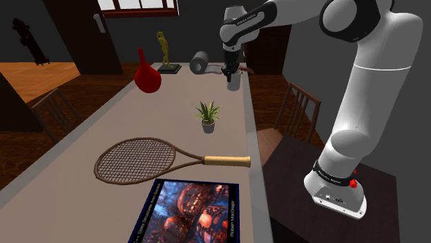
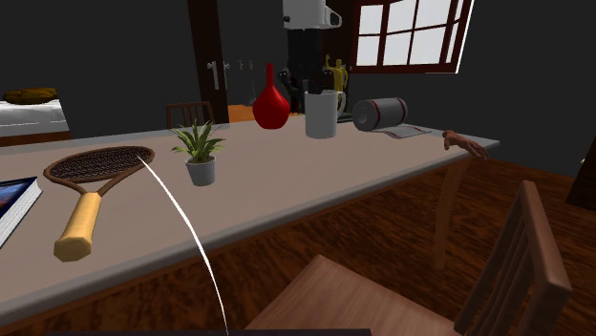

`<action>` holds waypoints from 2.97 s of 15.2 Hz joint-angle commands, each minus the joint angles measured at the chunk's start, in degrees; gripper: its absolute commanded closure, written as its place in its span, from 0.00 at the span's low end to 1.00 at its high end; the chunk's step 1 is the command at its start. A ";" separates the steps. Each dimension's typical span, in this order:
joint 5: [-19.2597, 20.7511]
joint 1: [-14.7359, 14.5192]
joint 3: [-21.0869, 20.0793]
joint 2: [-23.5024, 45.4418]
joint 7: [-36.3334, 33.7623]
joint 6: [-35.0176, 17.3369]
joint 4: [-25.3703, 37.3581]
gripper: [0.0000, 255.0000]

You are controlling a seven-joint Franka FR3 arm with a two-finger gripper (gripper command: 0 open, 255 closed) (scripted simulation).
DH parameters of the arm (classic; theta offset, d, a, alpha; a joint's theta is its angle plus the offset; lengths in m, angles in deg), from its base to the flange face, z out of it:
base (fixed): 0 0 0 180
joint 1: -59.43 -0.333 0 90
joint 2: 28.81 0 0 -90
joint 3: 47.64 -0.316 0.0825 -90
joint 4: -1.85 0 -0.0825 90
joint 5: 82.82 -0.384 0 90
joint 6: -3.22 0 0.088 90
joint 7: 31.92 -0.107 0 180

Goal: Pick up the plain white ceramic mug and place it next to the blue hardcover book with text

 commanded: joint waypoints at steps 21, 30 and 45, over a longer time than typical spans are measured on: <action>2.54 -6.32 -5.45 -7.98 -12.54 6.46 -1.69 1.00; 3.38 -12.13 -11.77 -10.10 -25.02 5.18 -5.57 1.00; 5.43 -22.07 -22.00 -3.71 -45.91 5.55 -0.07 1.00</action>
